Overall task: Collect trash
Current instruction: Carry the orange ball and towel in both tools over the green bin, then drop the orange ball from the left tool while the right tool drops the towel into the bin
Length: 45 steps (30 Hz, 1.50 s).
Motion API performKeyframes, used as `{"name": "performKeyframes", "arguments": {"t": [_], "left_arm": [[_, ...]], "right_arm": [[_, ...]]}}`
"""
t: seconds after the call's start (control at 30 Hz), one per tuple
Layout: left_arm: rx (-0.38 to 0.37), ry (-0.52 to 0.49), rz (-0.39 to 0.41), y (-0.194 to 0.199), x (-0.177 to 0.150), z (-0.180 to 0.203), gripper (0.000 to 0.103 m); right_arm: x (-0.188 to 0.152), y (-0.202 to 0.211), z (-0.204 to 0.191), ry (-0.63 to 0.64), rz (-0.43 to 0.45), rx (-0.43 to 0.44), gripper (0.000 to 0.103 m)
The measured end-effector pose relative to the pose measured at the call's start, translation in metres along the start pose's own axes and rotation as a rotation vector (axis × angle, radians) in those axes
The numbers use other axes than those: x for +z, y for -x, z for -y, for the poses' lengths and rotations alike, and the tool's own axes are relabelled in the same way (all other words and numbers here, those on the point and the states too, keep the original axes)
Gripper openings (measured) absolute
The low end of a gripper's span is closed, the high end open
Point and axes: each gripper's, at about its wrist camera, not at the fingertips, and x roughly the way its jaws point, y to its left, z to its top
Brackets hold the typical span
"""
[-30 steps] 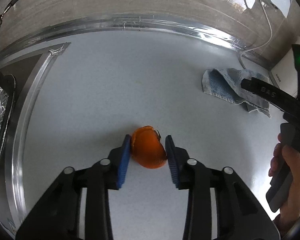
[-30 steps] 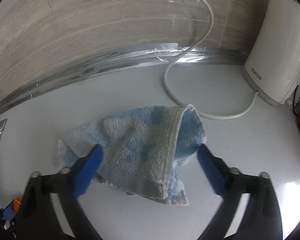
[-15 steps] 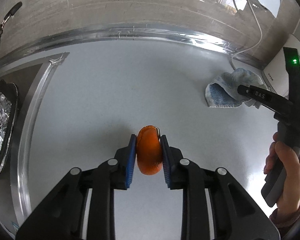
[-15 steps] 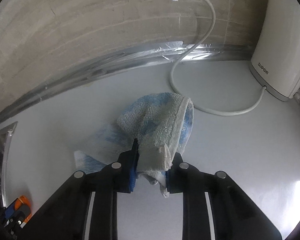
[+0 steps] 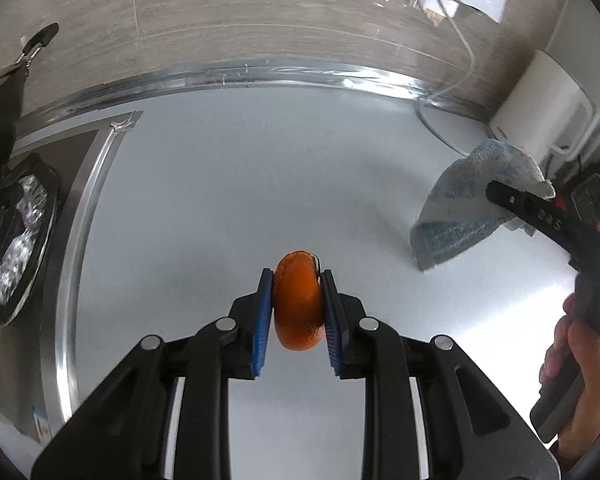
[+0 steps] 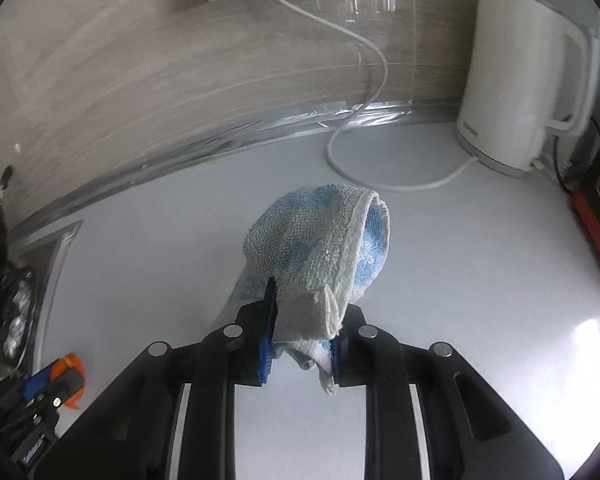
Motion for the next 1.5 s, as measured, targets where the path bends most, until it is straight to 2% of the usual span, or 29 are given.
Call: {"name": "performKeyframes", "arguments": {"t": [0.33,0.83,1.17,1.43,1.5], "left_arm": [[-0.019,-0.049,-0.017,0.062,-0.063,0.032,0.023],[-0.072,-0.12,-0.06,0.138,-0.184,0.075,0.023],[-0.077,-0.155,-0.077,0.16,-0.238,0.09,0.023],[-0.055,-0.159,-0.094,0.163,-0.256,0.087,0.023],[-0.048,-0.154,-0.098,0.163,-0.258,0.085,0.023]], "right_arm": [[-0.087,0.103,0.009,-0.02,-0.01,0.02,0.022],[-0.217,0.22,0.02,0.016,-0.056,0.047,0.022],[-0.281,0.254,0.024,0.036,-0.109,0.062,0.022],[-0.31,0.259,0.023,0.062,-0.14,0.079,0.022],[-0.315,0.252,0.02,0.078,-0.166,0.081,0.027]]}}
